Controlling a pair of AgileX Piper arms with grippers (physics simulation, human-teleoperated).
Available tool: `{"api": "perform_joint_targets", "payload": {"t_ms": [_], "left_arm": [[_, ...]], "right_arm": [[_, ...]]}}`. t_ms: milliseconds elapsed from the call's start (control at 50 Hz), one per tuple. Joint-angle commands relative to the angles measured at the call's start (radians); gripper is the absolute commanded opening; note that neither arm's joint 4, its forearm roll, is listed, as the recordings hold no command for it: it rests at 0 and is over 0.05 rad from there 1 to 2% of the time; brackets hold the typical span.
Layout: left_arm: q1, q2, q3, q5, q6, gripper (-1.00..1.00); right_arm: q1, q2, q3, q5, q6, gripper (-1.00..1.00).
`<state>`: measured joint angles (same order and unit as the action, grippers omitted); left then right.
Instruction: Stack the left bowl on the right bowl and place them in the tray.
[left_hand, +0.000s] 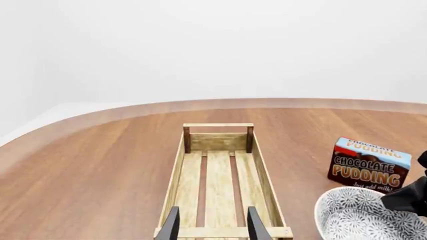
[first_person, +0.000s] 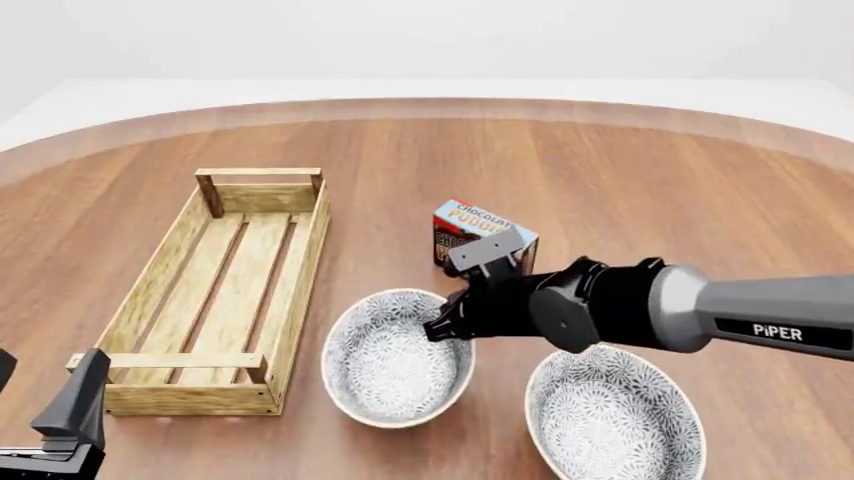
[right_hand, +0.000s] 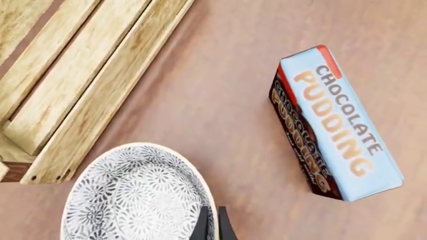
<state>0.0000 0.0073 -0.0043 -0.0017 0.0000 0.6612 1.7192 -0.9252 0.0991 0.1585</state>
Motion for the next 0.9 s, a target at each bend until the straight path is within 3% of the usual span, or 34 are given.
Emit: {"api": "perform_joint_targets", "payload": {"t_ms": [20,480,900], "left_arm": [[0.0,0.0,0.0,0.0,0.0,1.0],[0.0,0.0,0.0,0.0,0.0,1.0],[0.0,0.0,0.0,0.0,0.0,1.0]], "right_arm": [[-0.012,-0.076,-0.014,0.048,-0.029,-1.0],[-0.005,-0.311,-0.073,0.186,-0.046,-1.0],[-0.123,-0.587,-0.046,0.362,-0.079,-1.0]]}}
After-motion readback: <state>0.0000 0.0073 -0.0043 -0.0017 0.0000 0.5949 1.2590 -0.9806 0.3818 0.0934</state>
